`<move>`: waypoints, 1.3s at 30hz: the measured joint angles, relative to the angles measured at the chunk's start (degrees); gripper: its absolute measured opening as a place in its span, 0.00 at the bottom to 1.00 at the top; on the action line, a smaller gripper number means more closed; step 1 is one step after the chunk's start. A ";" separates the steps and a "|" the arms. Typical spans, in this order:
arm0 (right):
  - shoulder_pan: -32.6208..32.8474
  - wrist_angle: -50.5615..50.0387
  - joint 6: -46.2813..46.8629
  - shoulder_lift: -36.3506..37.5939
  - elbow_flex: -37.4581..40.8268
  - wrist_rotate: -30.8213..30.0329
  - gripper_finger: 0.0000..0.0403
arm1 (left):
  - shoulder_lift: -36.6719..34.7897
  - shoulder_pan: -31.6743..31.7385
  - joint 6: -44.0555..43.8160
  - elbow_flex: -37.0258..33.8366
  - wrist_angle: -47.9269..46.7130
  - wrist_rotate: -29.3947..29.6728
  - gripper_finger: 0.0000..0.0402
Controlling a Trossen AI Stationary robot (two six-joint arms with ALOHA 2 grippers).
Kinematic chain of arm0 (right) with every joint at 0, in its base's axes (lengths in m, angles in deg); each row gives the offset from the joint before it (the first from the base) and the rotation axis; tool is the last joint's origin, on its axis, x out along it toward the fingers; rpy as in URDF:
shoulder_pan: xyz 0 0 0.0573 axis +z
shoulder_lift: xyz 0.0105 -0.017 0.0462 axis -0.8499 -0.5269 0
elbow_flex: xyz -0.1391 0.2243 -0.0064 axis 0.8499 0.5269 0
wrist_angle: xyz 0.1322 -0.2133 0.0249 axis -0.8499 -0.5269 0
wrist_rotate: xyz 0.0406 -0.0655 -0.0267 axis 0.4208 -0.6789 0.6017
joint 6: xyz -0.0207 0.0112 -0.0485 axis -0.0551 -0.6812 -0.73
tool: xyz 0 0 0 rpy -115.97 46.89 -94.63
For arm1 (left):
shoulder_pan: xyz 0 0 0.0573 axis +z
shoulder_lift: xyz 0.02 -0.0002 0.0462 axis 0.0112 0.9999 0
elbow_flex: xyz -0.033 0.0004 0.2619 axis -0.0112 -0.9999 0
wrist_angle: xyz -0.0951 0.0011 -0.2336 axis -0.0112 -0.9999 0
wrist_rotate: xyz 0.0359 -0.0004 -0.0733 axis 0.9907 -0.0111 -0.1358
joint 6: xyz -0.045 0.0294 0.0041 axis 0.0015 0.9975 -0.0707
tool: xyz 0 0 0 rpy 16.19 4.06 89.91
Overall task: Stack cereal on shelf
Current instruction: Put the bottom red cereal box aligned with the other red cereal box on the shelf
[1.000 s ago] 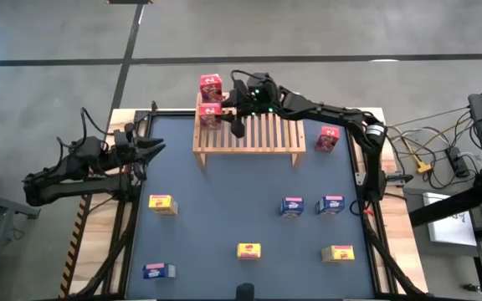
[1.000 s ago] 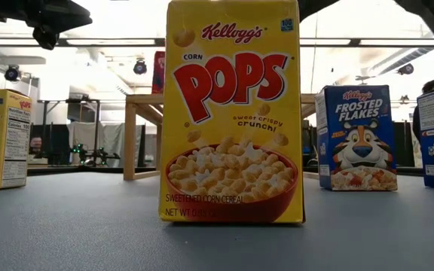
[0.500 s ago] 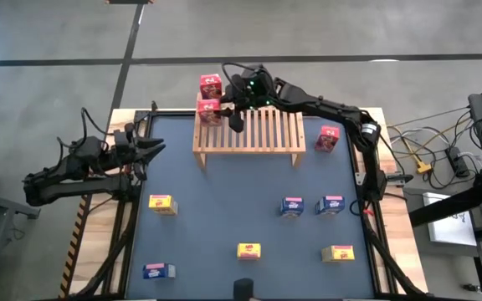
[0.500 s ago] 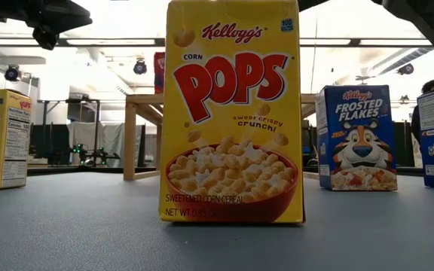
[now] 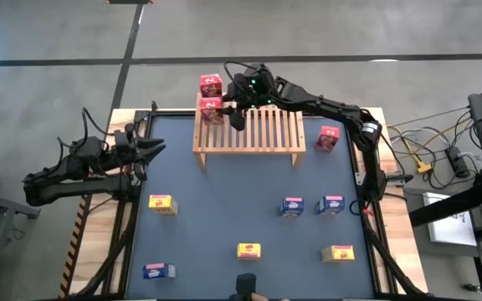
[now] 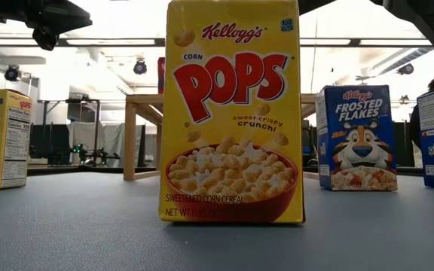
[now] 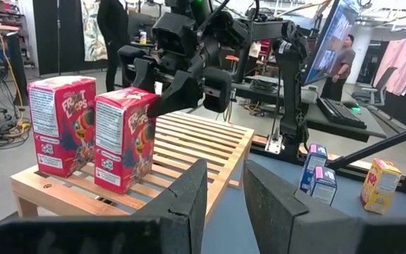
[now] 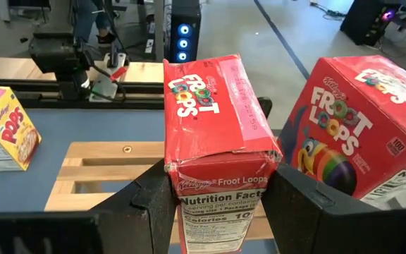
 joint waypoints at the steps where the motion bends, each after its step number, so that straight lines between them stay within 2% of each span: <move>1: -0.04 0.16 0.00 0.00 0.00 -0.01 0.42 | 0.00 0.00 0.00 0.00 -0.01 0.02 0.19; 22: -0.19 0.28 3.01 -0.44 0.04 0.44 0.43 | 0.00 0.00 -0.24 0.00 0.00 0.02 0.19; 39: -0.17 -0.60 3.26 -0.26 0.20 0.38 0.64 | 0.00 0.00 -0.24 0.00 0.00 0.02 0.19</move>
